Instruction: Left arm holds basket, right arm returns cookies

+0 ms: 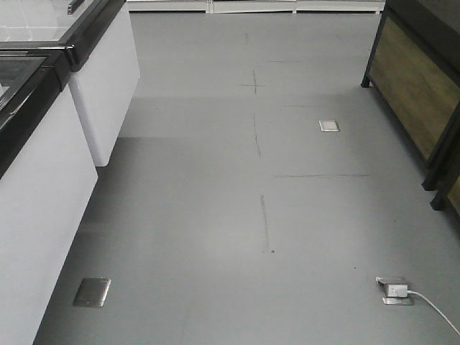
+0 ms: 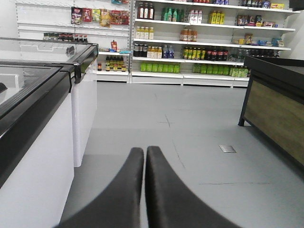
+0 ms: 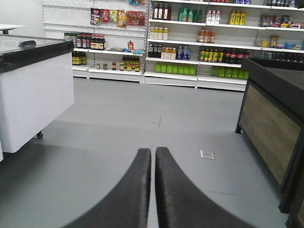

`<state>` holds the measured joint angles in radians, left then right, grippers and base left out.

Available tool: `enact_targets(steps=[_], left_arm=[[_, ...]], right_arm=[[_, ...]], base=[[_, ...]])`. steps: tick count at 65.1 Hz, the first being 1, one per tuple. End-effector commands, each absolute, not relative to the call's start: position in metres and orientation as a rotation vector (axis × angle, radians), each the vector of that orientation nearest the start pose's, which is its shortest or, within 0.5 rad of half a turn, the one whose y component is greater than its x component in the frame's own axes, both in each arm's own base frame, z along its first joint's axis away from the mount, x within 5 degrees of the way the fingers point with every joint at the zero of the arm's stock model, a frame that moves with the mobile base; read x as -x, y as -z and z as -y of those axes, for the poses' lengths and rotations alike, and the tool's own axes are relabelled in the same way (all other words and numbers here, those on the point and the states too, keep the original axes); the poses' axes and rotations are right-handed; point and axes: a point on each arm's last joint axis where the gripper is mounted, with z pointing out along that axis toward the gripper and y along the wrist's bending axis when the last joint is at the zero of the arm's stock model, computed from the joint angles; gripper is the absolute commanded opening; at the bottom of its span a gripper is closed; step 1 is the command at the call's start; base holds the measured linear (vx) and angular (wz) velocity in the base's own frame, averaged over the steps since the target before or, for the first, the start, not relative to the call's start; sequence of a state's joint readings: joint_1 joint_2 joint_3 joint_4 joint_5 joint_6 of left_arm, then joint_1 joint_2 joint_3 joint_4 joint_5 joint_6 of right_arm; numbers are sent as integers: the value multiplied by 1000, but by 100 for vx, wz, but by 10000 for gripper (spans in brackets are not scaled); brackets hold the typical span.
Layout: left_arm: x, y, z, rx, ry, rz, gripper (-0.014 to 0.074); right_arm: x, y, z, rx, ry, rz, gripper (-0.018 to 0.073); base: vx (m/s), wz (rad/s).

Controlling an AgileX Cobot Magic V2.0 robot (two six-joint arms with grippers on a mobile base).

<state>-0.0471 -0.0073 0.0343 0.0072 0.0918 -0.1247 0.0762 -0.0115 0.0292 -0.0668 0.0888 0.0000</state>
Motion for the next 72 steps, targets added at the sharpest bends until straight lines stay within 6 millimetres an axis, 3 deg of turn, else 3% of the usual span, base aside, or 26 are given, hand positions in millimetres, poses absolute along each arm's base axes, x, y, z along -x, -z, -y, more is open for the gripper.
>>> enact_targets(steps=[1,72], left_arm=[[-54,-211,3,52,137,-1483,-6],[-54,-211,3,52,137,-1483,-6]], right_arm=[[-56,-198,-4,109,5,-1516,-11],[-56,-198,-4,109,5,-1516,-11]], base=[[0,0],[0,0]])
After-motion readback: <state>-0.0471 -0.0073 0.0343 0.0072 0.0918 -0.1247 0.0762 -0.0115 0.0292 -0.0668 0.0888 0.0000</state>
